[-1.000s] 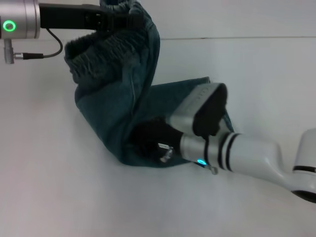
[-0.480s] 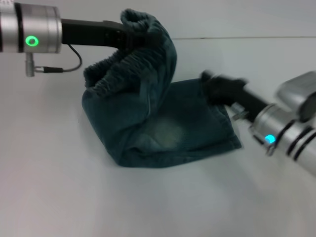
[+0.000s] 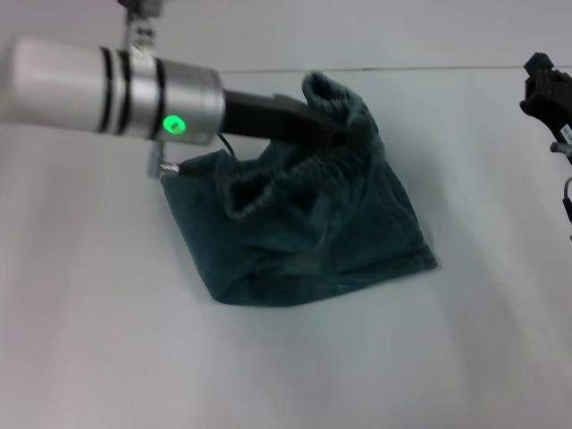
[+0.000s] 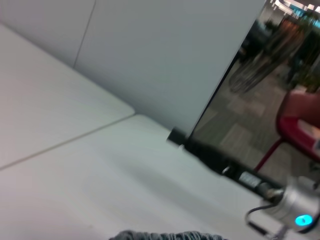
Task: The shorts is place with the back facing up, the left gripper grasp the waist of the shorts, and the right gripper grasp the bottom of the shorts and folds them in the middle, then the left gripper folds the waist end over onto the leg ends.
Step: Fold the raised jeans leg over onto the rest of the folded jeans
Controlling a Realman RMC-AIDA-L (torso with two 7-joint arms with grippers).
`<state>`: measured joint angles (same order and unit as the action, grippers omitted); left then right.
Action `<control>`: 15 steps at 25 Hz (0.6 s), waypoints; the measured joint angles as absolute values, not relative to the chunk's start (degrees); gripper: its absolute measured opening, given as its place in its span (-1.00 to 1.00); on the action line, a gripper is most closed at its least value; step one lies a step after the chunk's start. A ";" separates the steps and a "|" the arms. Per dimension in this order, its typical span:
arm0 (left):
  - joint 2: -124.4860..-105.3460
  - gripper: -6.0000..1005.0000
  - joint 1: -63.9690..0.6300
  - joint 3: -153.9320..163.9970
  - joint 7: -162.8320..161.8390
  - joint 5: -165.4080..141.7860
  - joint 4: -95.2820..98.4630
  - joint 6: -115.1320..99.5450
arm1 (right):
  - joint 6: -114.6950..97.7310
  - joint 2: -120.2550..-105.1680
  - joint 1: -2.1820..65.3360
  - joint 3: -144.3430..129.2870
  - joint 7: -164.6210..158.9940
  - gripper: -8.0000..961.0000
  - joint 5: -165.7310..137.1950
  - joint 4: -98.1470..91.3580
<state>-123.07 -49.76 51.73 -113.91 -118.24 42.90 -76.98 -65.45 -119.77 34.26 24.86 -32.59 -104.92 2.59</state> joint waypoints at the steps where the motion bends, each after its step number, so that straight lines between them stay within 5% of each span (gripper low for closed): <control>1: -123.66 -0.77 -50.14 53.55 -113.90 -118.21 41.51 -74.21 | -65.48 -119.73 34.14 24.87 -32.61 -0.97 -104.63 2.58; 12: -124.58 -0.74 -55.37 64.36 -113.63 -114.15 30.73 -64.71 | -64.23 -119.80 33.64 24.35 -32.69 -0.97 -104.42 2.39; 15: -124.47 -0.53 -54.97 65.18 -113.33 -111.91 30.89 -63.99 | -64.16 -119.79 33.68 24.07 -32.69 -0.97 -104.66 2.47</control>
